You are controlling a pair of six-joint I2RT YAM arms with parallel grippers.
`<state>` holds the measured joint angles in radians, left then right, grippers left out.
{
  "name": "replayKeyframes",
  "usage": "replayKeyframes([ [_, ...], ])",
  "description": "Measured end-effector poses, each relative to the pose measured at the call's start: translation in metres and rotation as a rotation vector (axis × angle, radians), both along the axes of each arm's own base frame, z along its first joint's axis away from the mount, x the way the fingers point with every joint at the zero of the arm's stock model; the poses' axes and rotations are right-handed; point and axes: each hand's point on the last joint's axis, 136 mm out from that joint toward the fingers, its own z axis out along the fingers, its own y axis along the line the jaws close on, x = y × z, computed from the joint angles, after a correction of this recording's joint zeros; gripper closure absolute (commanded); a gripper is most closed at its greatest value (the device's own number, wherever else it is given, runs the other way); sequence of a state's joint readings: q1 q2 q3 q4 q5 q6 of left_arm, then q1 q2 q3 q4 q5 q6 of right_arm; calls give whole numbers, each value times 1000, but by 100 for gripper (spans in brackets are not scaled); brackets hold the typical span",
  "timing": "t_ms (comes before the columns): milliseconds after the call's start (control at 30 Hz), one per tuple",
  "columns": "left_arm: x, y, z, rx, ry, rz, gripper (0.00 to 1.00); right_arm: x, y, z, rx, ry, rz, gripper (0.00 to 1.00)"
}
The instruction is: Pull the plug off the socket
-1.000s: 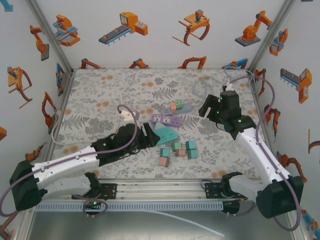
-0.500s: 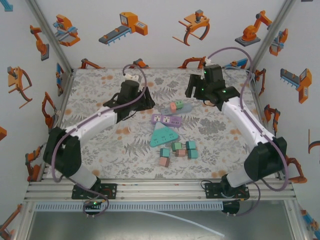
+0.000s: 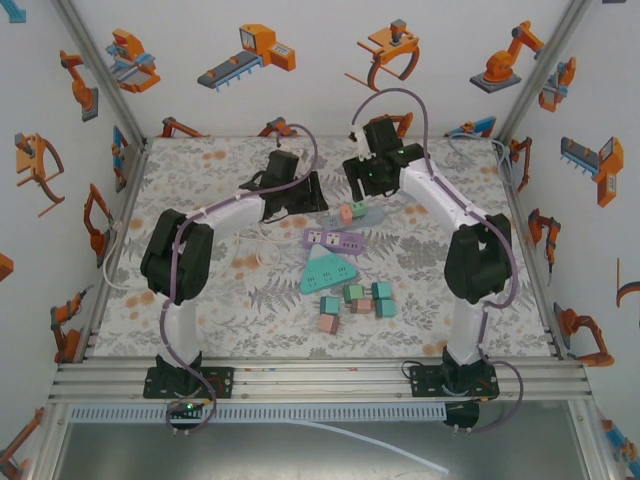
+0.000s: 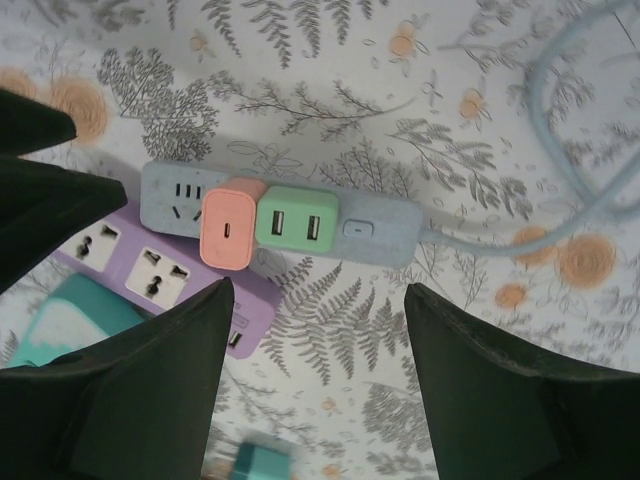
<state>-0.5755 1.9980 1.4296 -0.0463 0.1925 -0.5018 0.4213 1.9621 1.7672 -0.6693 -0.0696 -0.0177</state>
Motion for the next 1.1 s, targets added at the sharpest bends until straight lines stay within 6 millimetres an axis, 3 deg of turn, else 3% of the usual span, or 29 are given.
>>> replayKeyframes([
  [267, -8, -8, -27, 9, 60, -40, 48, -13, 25, 2, -33, -128, 585, 33],
  [467, -15, -9, -55, 70, 109, -74, 52, -42, 23, -13, -106, -220, 995, 32],
  [567, -11, -10, -53, 90, 92, -90, 52, -51, 22, -19, -122, -256, 1134, 33],
  [967, -6, -12, -52, 147, 49, -134, 53, -33, 26, -61, -111, -279, 1298, 40],
  [1100, -6, -16, -52, 140, 51, -148, 51, -31, 28, -72, -107, -267, 1312, 59],
])
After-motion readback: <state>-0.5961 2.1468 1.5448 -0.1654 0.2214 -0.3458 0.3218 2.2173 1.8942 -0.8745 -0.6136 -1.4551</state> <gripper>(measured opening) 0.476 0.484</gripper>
